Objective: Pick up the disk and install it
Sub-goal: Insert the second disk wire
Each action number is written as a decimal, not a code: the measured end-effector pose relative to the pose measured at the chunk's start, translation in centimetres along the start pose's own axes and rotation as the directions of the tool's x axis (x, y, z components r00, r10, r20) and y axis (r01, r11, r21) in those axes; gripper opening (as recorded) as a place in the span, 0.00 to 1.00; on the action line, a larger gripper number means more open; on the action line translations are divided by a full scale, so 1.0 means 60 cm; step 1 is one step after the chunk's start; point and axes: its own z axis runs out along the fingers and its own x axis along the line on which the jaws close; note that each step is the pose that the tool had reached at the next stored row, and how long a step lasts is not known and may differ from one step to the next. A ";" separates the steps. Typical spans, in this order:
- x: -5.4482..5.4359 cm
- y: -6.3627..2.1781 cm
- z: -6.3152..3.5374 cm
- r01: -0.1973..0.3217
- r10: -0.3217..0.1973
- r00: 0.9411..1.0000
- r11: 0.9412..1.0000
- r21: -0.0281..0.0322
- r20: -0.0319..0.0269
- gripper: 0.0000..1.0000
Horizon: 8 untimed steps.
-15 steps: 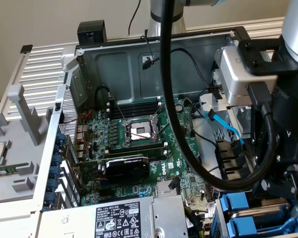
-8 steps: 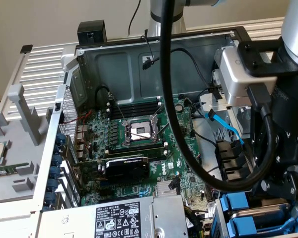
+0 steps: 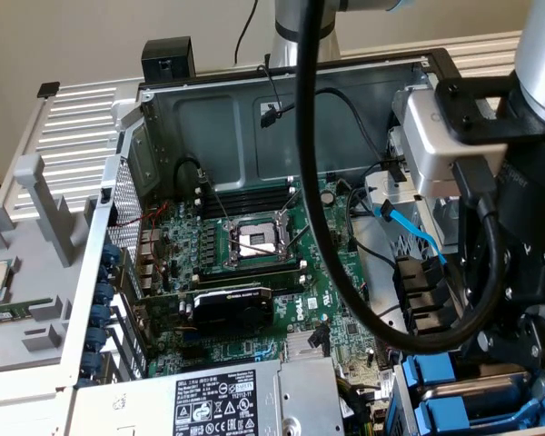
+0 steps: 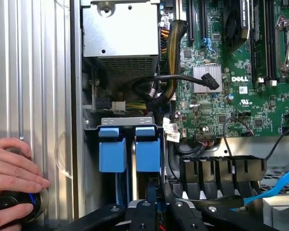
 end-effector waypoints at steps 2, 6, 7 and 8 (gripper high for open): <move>0.000 0.000 0.001 0.000 0.000 1.000 1.000 0.000 0.000 0.16; 0.000 -0.001 0.001 0.000 0.000 1.000 1.000 0.000 0.001 0.16; 0.000 -0.001 0.001 0.000 0.000 1.000 1.000 0.000 0.001 0.16; 0.000 -0.001 0.002 0.000 0.000 1.000 1.000 0.000 0.001 0.16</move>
